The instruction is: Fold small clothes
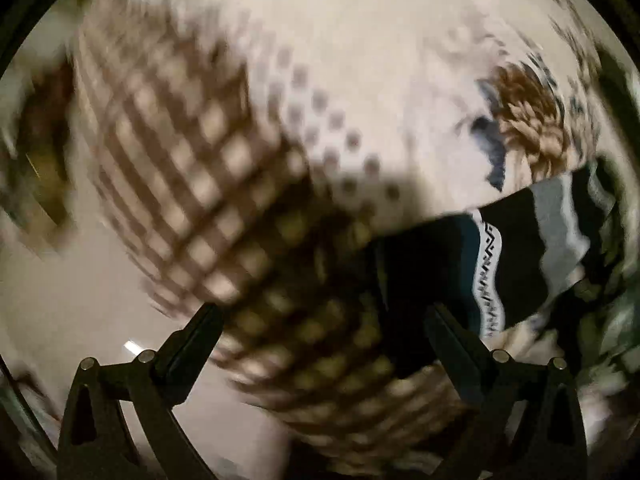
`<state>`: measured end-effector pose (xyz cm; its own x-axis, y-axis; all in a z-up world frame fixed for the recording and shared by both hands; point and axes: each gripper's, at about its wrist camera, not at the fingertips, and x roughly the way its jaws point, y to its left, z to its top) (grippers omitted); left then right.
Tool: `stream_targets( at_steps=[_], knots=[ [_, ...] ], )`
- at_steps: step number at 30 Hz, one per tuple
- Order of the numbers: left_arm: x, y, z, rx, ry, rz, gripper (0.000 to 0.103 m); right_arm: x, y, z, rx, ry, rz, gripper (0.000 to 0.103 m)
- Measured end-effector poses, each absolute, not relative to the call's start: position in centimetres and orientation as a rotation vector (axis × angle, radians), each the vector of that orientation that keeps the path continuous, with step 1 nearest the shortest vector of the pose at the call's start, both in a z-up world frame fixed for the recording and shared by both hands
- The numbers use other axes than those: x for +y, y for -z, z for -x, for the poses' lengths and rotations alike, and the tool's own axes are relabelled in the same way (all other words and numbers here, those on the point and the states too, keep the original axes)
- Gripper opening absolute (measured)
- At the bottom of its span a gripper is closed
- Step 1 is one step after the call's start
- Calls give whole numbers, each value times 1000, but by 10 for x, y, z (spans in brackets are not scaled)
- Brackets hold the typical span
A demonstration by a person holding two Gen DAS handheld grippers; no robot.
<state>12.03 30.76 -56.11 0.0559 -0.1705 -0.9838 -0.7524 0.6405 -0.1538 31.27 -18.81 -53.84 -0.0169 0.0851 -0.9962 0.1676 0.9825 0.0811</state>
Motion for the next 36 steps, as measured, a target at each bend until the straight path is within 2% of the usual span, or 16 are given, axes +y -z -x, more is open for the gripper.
stream_targets(
  at_steps=[2, 4, 6, 7, 8, 10, 11, 13, 16, 20, 24, 29, 36],
  knots=[
    [307, 584, -117, 1440, -481, 1014, 102, -194, 548, -302, 1601, 93, -226, 68],
    [298, 598, -129, 1403, -470, 1045, 102, -199, 553, -294, 1599, 107, -247, 68],
    [288, 600, -145, 1386, -488, 966, 89, -201, 553, -289, 1589, 122, -229, 68],
    [282, 597, -155, 1389, -519, 893, 67, -202, 552, -287, 1583, 127, -218, 68],
    [280, 594, -160, 1386, -539, 856, 40, -203, 550, -286, 1576, 130, -204, 68],
    [283, 581, -163, 1350, -599, 801, 10, -202, 545, -287, 1559, 152, -156, 68],
    [287, 575, -162, 1332, -610, 808, 7, -204, 541, -287, 1549, 172, -120, 68],
    [295, 556, -162, 1277, -624, 795, 4, -211, 533, -290, 1515, 224, -43, 68],
    [299, 516, -179, 1214, -611, 687, 4, -225, 524, -297, 1458, 280, 13, 79],
    [294, 461, -216, 1145, -566, 559, 4, -242, 529, -320, 1444, 294, -42, 80],
    [251, 407, -274, 1080, -451, 443, 4, -265, 531, -342, 1457, 296, -144, 80],
    [102, 368, -369, 1063, -156, 375, 4, -315, 527, -339, 1476, 319, -225, 80],
    [-170, 402, -448, 1194, 256, 196, 4, -416, 525, -318, 1481, 410, -313, 80]
  ],
)
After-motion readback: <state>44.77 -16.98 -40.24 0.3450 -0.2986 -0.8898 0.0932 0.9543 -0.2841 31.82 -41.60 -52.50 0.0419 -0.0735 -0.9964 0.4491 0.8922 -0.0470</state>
